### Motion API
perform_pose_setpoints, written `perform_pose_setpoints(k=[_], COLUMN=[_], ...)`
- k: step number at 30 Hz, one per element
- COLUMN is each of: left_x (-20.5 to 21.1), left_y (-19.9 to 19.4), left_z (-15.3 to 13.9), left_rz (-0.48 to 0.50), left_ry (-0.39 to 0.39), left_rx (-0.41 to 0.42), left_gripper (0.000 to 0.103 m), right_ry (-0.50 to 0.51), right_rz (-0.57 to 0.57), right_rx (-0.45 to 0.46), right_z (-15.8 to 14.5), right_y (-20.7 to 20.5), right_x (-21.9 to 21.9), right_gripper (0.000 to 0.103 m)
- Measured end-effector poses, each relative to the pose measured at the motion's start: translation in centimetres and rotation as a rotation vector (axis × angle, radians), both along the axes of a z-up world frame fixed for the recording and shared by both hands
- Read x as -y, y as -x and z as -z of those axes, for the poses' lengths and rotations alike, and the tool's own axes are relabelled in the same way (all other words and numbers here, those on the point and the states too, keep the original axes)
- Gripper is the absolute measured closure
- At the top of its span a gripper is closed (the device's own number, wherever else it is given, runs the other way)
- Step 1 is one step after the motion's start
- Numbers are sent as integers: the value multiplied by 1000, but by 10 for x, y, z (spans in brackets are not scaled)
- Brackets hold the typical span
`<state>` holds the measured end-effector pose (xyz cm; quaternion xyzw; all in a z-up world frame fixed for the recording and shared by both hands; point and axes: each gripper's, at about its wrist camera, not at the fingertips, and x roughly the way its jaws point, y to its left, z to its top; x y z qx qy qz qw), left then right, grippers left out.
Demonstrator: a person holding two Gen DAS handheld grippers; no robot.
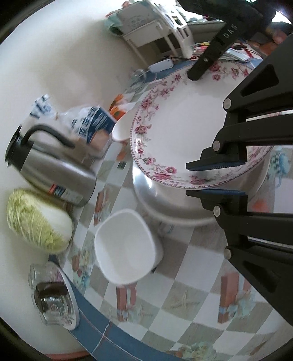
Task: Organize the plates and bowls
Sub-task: 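Lower the pink-floral plate into the steel basin with both grippers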
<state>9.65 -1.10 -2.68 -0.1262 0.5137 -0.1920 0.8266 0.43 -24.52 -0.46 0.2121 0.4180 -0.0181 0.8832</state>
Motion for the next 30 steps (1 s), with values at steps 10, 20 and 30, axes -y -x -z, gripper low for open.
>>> perform_pose_setpoints(k=[10,20,30], left_x=[-7,20,30], left_y=[-21,-33,-31], left_z=[4,10,30], left_rz=[-1,48,65], left_ry=[-26,-74,-136], left_rx=[-2,-1,-48], left_gripper=[87,87,87], right_ry=[-13,-9,1], right_rz=[-41,7,11], right_rx=[-48,-98,-147], right_z=[23,39,52], right_y=[-24,-29,-28], right_x=[-19,-1,4], right_gripper=[91,91,91])
